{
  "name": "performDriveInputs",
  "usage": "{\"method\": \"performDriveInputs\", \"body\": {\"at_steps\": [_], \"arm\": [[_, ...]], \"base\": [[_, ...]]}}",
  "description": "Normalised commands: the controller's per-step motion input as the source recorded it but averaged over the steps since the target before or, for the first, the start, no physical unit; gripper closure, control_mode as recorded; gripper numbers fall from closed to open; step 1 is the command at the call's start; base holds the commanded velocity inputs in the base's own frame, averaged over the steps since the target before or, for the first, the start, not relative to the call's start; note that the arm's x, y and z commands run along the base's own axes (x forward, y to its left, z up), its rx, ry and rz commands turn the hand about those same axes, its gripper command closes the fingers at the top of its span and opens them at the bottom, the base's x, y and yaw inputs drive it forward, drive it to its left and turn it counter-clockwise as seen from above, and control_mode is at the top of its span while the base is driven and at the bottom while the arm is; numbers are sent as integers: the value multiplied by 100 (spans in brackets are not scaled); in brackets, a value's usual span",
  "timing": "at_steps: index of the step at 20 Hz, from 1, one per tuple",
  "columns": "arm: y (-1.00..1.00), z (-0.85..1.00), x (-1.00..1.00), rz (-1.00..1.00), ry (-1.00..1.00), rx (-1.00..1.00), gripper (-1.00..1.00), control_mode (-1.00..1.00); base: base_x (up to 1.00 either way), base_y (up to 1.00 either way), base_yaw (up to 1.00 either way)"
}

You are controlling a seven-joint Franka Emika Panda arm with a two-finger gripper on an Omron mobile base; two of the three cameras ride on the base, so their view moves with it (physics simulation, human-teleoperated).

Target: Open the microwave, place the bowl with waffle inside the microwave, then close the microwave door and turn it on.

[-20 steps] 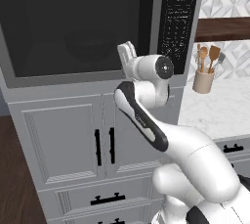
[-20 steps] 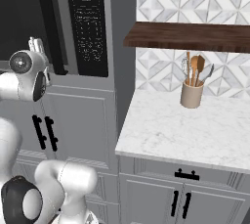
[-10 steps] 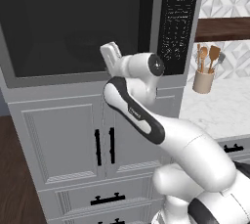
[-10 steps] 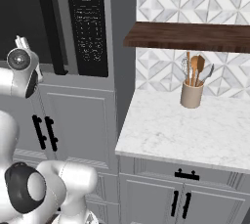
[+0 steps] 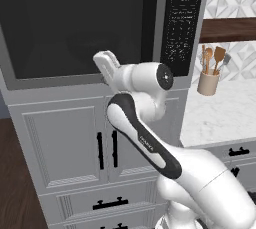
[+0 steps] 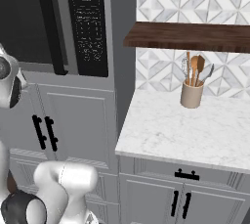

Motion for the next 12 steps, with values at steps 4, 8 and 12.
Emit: {"method": "performDriveInputs", "body": {"at_steps": [4,8,12], "arm": [[-39,1,-100,2,-26,1,100,-100],[-95,0,-100,-9,-6,13,100,-100],[-100,0,-94,-23,0,23,100,-100]], "base": [[0,0,0],[0,0,0],[0,0,0]]}}
